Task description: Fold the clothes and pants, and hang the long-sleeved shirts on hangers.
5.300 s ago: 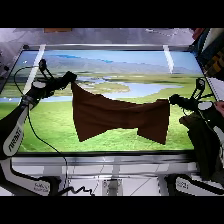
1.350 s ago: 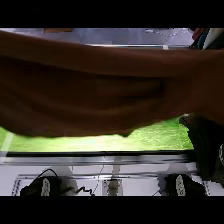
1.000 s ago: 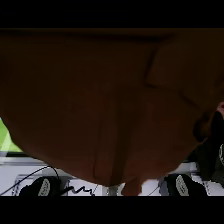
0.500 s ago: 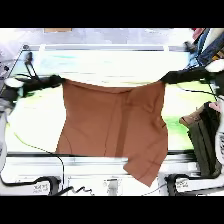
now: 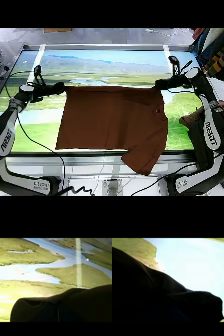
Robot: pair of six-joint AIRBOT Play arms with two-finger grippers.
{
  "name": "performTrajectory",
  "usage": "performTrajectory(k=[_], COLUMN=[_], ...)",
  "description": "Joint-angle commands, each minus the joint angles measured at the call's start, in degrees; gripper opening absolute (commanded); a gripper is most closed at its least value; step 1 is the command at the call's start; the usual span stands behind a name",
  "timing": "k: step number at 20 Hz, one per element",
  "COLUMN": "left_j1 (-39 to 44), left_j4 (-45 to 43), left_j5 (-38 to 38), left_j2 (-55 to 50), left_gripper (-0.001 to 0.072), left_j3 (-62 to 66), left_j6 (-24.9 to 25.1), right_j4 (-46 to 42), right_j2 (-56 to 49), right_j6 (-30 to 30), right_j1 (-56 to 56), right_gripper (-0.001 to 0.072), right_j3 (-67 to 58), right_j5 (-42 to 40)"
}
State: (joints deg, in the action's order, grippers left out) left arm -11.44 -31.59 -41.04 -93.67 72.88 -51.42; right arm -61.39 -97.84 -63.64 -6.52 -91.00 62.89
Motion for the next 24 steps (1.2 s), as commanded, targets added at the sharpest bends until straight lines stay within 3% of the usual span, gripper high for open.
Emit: performTrajectory(k=[1, 4, 6, 8, 11, 21, 22, 23, 24], left_j1=[-5.44, -9.51, -9.77, -8.35, -6.19, -0.98, -0.98, -1.01, -1.01], left_j4=[0.09, -0.70, -7.76, -18.45, -29.16, -29.99, -29.99, -29.99, -29.99], left_j5=[-11.96, -23.74, -29.62, -33.05, -33.44, -36.11, -36.28, -36.35, -36.35], left_j2=[2.45, 3.39, 3.34, 3.21, 3.13, 1.88, 1.46, 1.16, 1.03], left_gripper=[0.0011, 0.0010, 0.0010, 0.0010, 0.0010, 0.0011, 0.0025, 0.0167, 0.0511], left_j3=[0.04, 0.04, 0.02, -0.02, -0.24, -1.03, -1.03, -1.03, -1.03], left_j6=[0.04, 0.02, -0.33, -3.80, -9.09, -9.27, -9.25, -9.27, -9.25], right_j4=[-8.57, -12.37, -12.31, -12.41, -12.48, -13.99, -13.99, -13.99, -14.01], right_j2=[1.66, 5.22, 6.34, 6.43, 6.43, 6.43, 6.43, 6.43, 6.43], right_j6=[-0.44, -0.42, -0.42, -0.48, -2.56, -6.47, -6.47, -7.06, -7.63], right_j1=[0.07, 0.07, 0.09, 0.07, 0.09, 0.09, 0.09, 0.09, 0.09], right_gripper=[0.0011, 0.0011, 0.0011, 0.0012, 0.0011, 0.0014, 0.0050, 0.0293, 0.0555], right_j3=[-0.55, -0.52, -0.42, 0.68, 5.84, 12.96, 12.96, 12.96, 12.96], right_j5=[12.85, 22.49, 27.93, 29.73, 29.24, 29.90, 29.79, 29.55, 29.11])
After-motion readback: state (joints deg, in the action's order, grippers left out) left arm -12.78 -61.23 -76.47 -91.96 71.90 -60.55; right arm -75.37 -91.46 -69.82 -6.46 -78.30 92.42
